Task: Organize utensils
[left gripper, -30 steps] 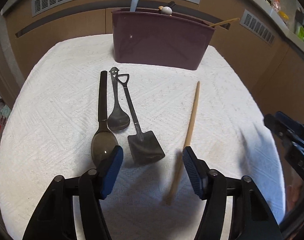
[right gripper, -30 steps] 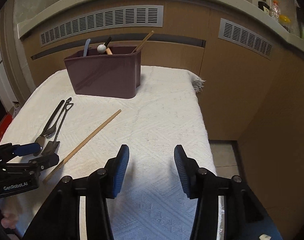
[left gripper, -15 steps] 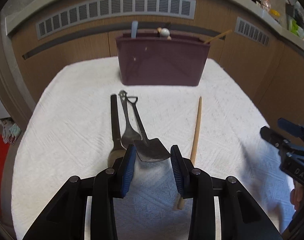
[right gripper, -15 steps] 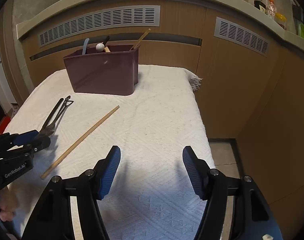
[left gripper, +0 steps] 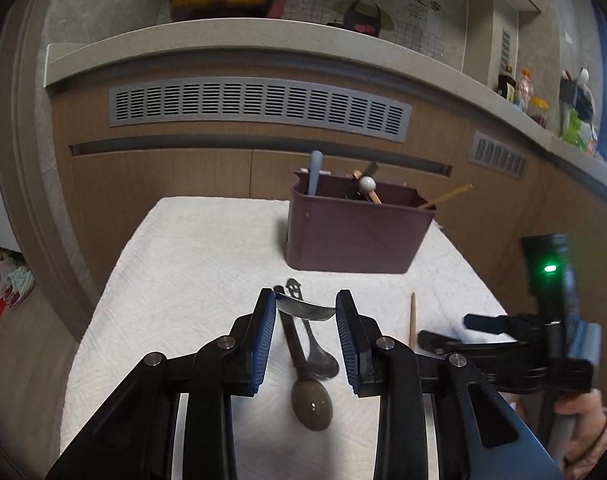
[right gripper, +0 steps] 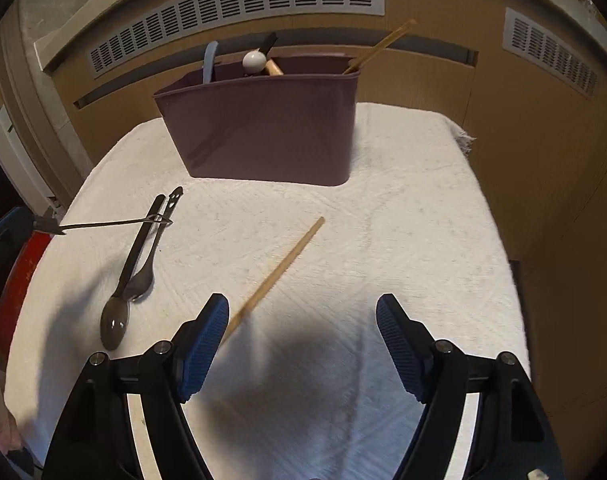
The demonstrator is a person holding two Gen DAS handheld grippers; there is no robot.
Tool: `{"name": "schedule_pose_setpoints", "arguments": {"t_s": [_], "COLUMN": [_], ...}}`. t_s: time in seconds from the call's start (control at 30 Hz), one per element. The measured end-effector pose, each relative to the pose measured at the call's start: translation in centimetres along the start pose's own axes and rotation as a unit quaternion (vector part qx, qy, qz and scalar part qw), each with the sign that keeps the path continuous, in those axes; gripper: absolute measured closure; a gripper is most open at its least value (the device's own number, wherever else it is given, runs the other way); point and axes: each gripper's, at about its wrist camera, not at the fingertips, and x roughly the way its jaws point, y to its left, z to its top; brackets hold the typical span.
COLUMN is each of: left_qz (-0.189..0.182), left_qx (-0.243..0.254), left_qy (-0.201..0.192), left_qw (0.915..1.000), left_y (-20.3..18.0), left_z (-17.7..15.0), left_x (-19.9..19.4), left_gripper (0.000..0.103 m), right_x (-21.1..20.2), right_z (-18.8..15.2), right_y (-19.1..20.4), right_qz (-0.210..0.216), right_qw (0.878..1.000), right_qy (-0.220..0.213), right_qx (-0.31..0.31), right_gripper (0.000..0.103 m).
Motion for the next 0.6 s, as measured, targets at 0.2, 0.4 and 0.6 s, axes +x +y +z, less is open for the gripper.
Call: {"name": "schedule_pose_setpoints", "arguments": {"t_s": [0.2, 0.4, 0.6], "left_qz": [-0.003, -0.006, -0.011], "left_qx": [-0.007, -0.012, -0.005], "left_qy": [-0.011, -0.012, -0.014], "left_qw": [0.9999, 0.9998, 0.9998], "left_y": [1.0, 1.2, 0.7], "left_z": [0.5, 1.0, 1.4], "left_x": [-0.3, -0.2, -1.0], "left_gripper": [0.071, 0.071, 0.071], "right_x": [4.5, 4.9, 1.0], "right_z": [1.9, 2.0, 1.5], "right_y": [2.9, 4.6, 3.0], "right_qz": [-0.032, -0.019, 0.014], "right_qw": [0.999, 0.998, 0.999], "right_qy": [0.035, 0.027, -0.019], "right_qx": [-0.016, -0.053, -0.045], "right_gripper": [0.040, 0.096, 0.101]}}
